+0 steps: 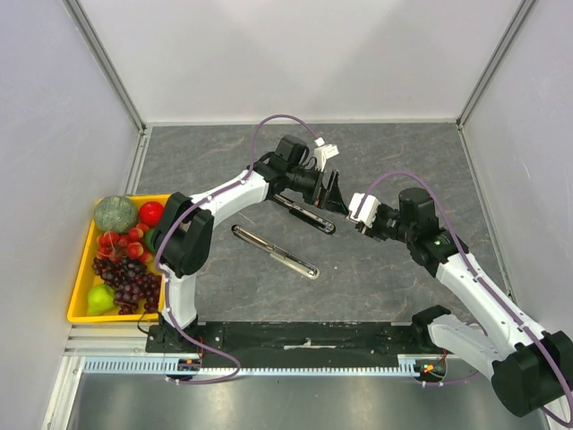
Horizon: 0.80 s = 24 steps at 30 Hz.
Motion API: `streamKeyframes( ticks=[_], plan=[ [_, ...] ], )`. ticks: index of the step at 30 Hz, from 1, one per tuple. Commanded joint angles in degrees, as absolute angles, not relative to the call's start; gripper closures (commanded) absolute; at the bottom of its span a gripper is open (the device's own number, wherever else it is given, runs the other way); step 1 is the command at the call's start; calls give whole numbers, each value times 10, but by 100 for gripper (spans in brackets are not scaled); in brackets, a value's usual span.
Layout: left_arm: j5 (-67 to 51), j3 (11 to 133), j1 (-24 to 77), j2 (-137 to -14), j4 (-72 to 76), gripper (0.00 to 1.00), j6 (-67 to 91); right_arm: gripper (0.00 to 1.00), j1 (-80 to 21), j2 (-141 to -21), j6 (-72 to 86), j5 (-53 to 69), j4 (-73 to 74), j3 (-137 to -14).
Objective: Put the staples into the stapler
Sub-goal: Place the staple box at the center of the board.
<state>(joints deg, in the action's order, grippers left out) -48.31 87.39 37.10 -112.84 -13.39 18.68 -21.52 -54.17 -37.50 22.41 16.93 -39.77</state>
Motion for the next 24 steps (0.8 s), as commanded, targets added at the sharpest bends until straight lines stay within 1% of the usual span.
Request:
streamKeyframes(
  ticks=[1, 24],
  plan=[
    [-487, 896, 372, -1129, -128, 3, 197, 62, -215, -526, -374, 233, 141, -396],
    [-485, 901, 357, -1129, -123, 4, 195, 62, -215, -520, -378, 233, 145, -392]
  ],
)
